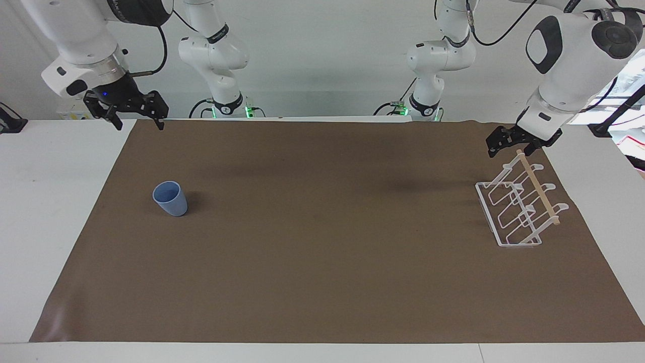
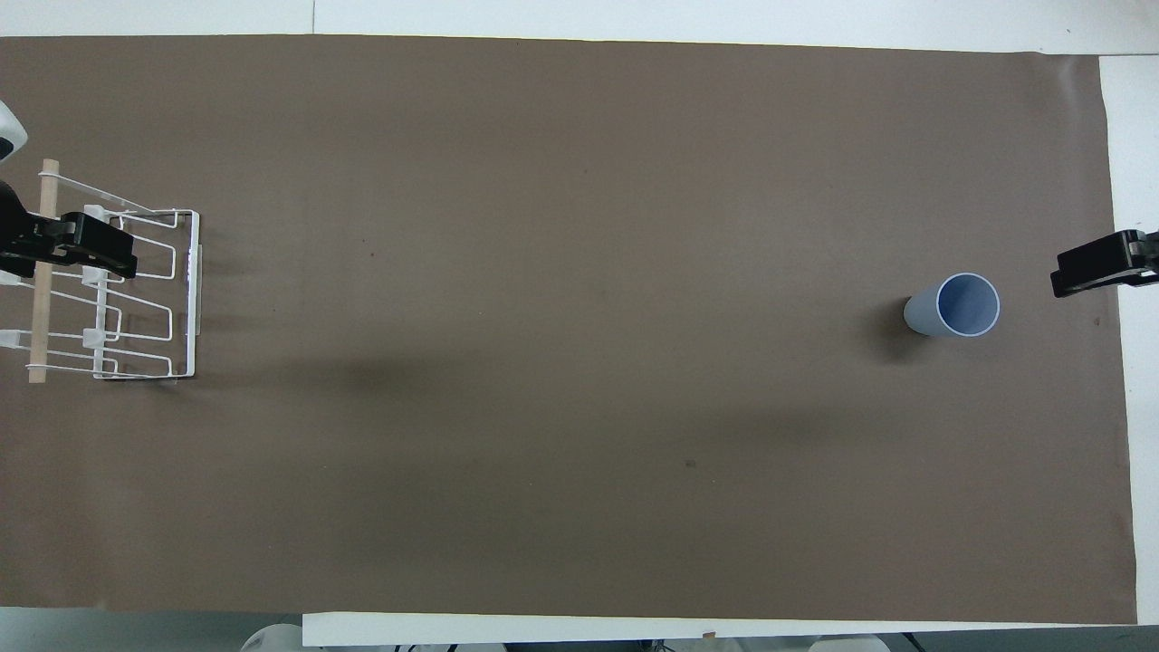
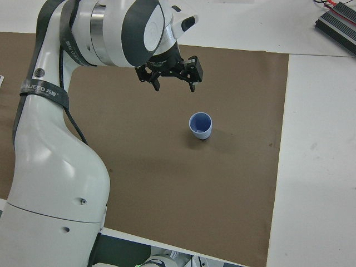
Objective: Hang cup on cup holder
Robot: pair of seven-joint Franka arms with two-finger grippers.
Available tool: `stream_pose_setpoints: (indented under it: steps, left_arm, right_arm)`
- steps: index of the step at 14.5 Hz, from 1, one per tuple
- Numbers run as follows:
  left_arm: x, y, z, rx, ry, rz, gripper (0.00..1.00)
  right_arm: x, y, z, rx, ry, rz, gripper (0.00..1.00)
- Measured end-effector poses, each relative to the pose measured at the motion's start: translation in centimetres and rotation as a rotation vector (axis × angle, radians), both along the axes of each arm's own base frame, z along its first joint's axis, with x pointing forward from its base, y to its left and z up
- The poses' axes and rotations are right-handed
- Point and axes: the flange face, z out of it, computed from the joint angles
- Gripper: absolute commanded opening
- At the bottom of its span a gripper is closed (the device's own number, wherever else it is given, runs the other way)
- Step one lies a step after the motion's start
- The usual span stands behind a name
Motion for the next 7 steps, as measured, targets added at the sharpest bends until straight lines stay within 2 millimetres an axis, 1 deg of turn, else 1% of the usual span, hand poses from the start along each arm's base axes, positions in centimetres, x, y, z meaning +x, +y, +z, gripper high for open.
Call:
stream_pose_setpoints:
  steps: [7]
  left_arm:
    - [0.0, 0.0, 0.0, 0.0, 0.0, 0.0, 1.0]
  right_arm:
    - [0.2, -0.49, -0.66, 0.0, -0.006, -0.007, 1.0]
